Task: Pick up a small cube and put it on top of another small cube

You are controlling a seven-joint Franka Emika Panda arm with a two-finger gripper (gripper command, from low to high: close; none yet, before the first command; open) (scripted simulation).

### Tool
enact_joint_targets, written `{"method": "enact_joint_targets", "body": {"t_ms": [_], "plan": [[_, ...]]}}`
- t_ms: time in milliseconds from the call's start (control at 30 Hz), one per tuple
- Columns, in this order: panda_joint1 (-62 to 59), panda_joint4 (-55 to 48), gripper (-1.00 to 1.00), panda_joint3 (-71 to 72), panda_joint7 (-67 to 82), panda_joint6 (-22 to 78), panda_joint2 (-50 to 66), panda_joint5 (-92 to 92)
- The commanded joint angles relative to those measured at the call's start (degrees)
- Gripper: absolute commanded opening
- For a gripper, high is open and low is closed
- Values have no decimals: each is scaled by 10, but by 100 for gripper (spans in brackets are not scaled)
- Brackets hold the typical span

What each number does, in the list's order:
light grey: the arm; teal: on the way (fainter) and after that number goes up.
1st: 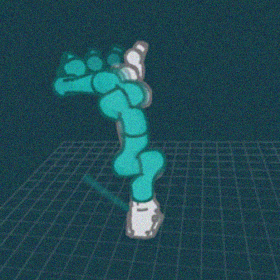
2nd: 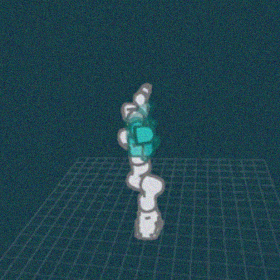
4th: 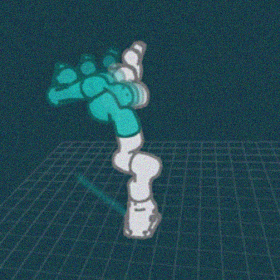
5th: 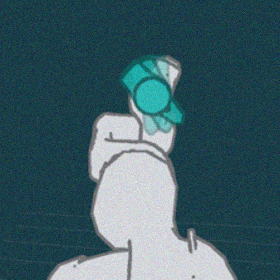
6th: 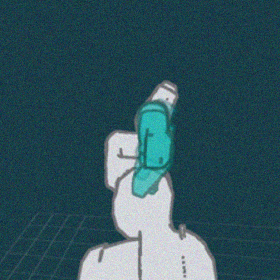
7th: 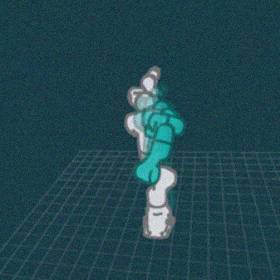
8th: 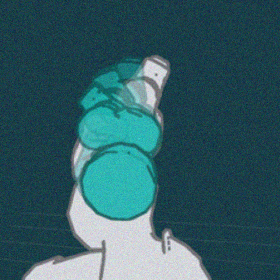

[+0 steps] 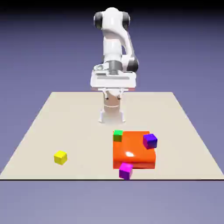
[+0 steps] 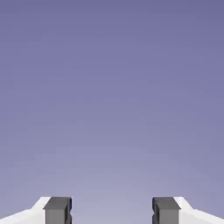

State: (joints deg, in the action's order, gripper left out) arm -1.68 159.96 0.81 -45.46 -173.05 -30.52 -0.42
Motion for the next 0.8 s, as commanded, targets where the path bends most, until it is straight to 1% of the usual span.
{"method": "enact_joint_targets", "body": {"t_ms": [0, 767], "plan": [[-20, -9, 0, 7, -25, 8, 18, -4], [-470, -208, 0, 162, -598, 190, 426, -85]]}}
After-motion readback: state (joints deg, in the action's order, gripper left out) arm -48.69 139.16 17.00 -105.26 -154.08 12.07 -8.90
